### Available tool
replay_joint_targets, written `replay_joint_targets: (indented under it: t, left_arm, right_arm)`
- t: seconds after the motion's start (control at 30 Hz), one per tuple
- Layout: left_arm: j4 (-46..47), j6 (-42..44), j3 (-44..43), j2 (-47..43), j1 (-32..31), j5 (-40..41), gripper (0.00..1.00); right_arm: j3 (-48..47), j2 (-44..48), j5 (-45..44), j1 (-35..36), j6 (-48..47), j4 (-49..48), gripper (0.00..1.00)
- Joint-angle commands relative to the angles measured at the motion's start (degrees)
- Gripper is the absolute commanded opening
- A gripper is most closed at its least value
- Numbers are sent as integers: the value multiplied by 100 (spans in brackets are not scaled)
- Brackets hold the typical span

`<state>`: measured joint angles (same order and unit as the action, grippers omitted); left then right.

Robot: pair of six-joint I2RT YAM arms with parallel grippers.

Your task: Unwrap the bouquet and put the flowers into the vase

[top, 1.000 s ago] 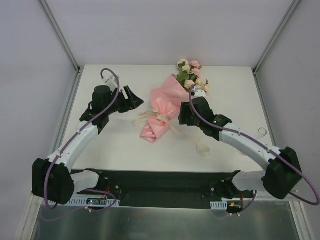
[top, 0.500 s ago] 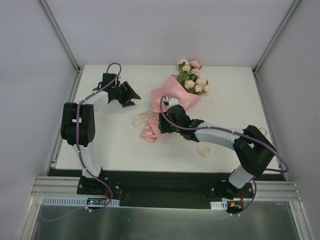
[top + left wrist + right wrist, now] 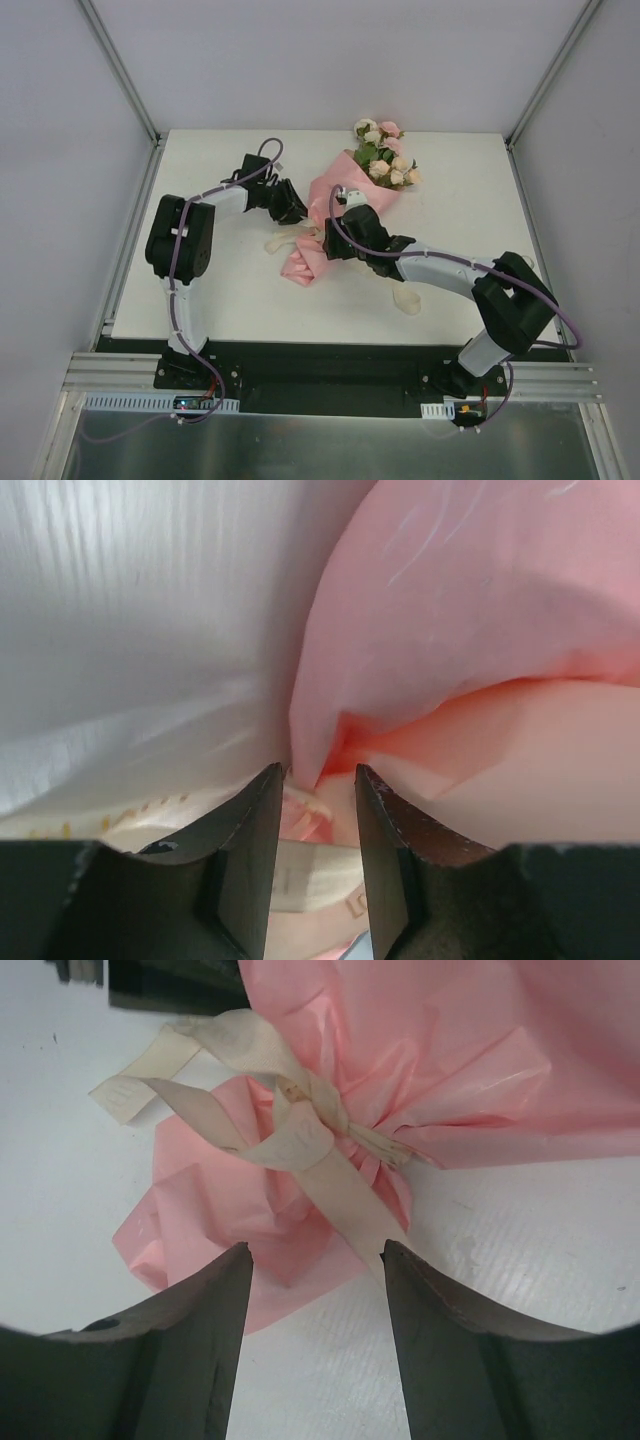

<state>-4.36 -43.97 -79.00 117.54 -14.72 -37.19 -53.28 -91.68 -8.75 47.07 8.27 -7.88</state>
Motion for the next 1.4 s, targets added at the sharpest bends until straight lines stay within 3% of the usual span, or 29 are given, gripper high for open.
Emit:
replay_joint_targets:
  t: [0.0, 0.17, 0.33, 0.5, 0.67, 0.77, 1.03, 1.2, 1.37]
  left_arm:
    - [-65, 151, 657, -774, -66, 88, 34]
    - [-65, 213, 1308, -1303, -83, 396, 37]
    - [-83, 423, 1396, -1549, -163, 528, 48]
    - [-258, 521, 1335, -1445, -347, 687, 45]
    - [-284, 328, 1344, -1540, -374, 1194, 52]
    - [-398, 239, 1256, -1593, -374, 1538, 47]
    - [-1285, 1179, 632, -1260, -382, 2338, 43]
    - [-1848, 1961, 176, -1058, -523, 2663, 53]
    - [-2332, 2444, -247, -777, -698, 2971, 54]
  right_arm:
    - [116, 317, 5, -92, 16, -267, 58]
    - [116, 282, 163, -163, 60, -302, 58]
    - [54, 186, 286, -189, 96, -293, 58]
    - [72, 177, 357, -242, 122, -293, 58]
    - [81, 159, 427, -277, 192, -302, 58]
    - [72, 142, 453, -286, 201, -302, 58]
    - [89, 133, 489, -321, 219, -302, 58]
    - [81, 115, 568, -347, 236, -302, 58]
    - [72, 89, 638, -365, 262, -328, 58]
